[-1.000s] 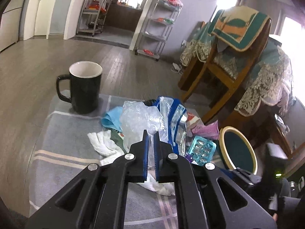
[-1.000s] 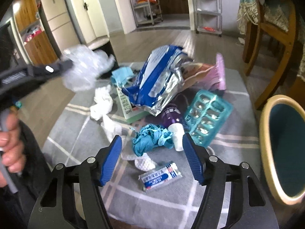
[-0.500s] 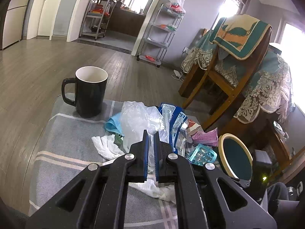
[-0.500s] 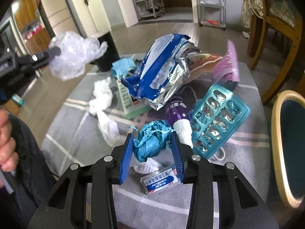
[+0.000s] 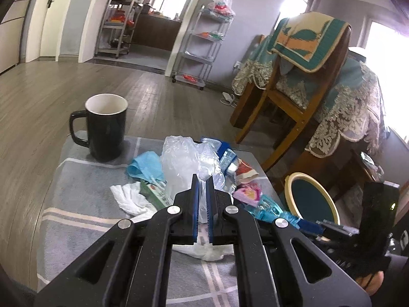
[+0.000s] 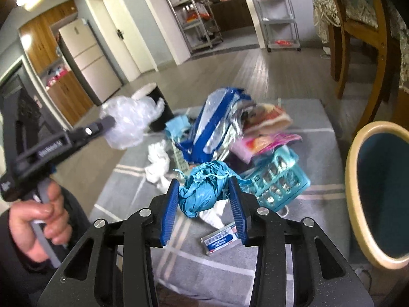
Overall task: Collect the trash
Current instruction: 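Carry both items over the teal bin and open both tools to drop them, then grasp the blue kitchen-wipes package with the left tool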
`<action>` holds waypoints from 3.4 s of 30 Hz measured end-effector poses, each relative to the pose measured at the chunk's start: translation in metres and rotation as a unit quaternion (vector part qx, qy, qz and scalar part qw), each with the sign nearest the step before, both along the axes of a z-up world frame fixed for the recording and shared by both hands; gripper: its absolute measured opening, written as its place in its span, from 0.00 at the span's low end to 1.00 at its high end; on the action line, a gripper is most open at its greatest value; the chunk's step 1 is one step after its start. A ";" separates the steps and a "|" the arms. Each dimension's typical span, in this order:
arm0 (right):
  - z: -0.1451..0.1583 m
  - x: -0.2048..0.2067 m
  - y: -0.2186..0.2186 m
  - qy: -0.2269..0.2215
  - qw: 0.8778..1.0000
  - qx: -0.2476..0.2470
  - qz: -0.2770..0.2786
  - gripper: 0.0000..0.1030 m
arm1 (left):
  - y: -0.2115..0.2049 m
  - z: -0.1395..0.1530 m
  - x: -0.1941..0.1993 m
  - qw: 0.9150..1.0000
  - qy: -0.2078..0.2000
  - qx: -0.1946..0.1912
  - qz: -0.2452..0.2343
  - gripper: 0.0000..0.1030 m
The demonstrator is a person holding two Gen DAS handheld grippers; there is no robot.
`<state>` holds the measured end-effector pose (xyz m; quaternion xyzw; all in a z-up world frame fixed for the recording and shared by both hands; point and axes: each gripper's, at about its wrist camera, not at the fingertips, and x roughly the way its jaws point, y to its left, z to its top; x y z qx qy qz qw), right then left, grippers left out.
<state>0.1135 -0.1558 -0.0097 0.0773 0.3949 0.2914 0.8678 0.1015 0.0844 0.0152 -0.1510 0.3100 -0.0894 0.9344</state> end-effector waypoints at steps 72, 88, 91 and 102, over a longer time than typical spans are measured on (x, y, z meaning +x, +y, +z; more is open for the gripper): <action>-0.015 -0.004 -0.196 0.049 0.946 -0.014 -0.321 0.66 | -0.123 -0.024 0.086 0.988 0.076 0.033 -0.128 0.52; -0.010 0.001 -0.145 0.031 0.966 -0.043 -0.251 0.68 | -0.057 -0.055 0.116 0.987 0.134 0.058 -0.063 0.50; -0.010 0.002 -0.139 0.032 0.969 -0.048 -0.242 0.68 | -0.062 -0.065 0.127 0.985 0.152 0.061 -0.061 0.43; -0.015 0.006 -0.103 0.032 0.978 -0.059 -0.199 0.68 | -0.053 -0.071 0.128 0.984 0.160 0.050 -0.059 0.06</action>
